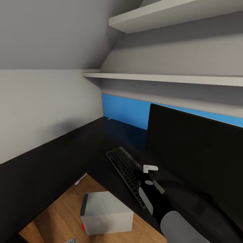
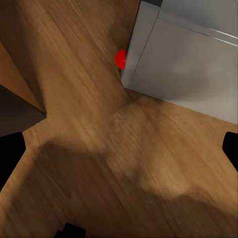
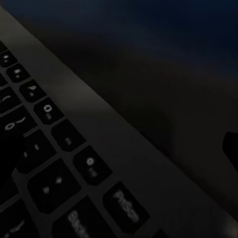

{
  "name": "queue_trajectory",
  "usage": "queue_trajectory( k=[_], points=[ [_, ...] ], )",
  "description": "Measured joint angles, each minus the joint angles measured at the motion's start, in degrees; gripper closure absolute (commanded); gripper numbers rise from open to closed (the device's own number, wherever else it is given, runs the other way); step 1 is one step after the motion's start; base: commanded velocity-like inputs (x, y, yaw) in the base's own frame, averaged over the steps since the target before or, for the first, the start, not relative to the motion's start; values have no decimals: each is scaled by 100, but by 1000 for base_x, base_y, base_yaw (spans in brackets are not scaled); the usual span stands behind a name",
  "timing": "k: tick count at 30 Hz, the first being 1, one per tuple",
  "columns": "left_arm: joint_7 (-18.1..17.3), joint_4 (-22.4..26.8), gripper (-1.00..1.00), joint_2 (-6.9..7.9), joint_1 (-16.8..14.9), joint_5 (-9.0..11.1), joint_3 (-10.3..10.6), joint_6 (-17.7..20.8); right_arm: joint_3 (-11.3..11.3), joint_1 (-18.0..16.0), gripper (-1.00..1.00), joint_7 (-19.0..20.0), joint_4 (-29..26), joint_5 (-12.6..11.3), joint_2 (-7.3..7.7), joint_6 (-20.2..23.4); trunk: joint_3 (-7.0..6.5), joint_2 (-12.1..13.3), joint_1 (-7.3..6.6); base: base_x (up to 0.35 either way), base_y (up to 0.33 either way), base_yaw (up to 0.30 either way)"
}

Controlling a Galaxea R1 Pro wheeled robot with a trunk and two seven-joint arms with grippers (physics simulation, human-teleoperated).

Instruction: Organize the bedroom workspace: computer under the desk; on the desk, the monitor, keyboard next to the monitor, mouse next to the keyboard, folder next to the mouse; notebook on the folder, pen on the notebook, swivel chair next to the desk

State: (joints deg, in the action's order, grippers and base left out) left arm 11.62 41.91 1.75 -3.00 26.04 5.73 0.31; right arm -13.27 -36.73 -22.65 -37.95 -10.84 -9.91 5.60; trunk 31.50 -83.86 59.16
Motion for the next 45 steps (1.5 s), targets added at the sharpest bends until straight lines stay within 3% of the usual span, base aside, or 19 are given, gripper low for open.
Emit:
queue_trajectory(
  k=[4,8,12,45],
  points=[
    [-2,0,-100,0,1,0,-1,0,3,0,-100,-1,-5,-54,1,1,0,0,0,0,0,0],
    [-3,-7,-100,0,2,0,-6,0,6,-1,-100,6,-29,-426,5,2,0,0,0,0,0,0],
    [-4,-6,-100,0,1,0,-8,0,5,-1,-100,8,-35,-501,8,3,0,0,0,0,0,0],
    [-47,-8,-100,0,3,-9,7,-16,-3,-1,-100,14,42,-491,8,6,0,1,1,-34,38,0]
  ],
)
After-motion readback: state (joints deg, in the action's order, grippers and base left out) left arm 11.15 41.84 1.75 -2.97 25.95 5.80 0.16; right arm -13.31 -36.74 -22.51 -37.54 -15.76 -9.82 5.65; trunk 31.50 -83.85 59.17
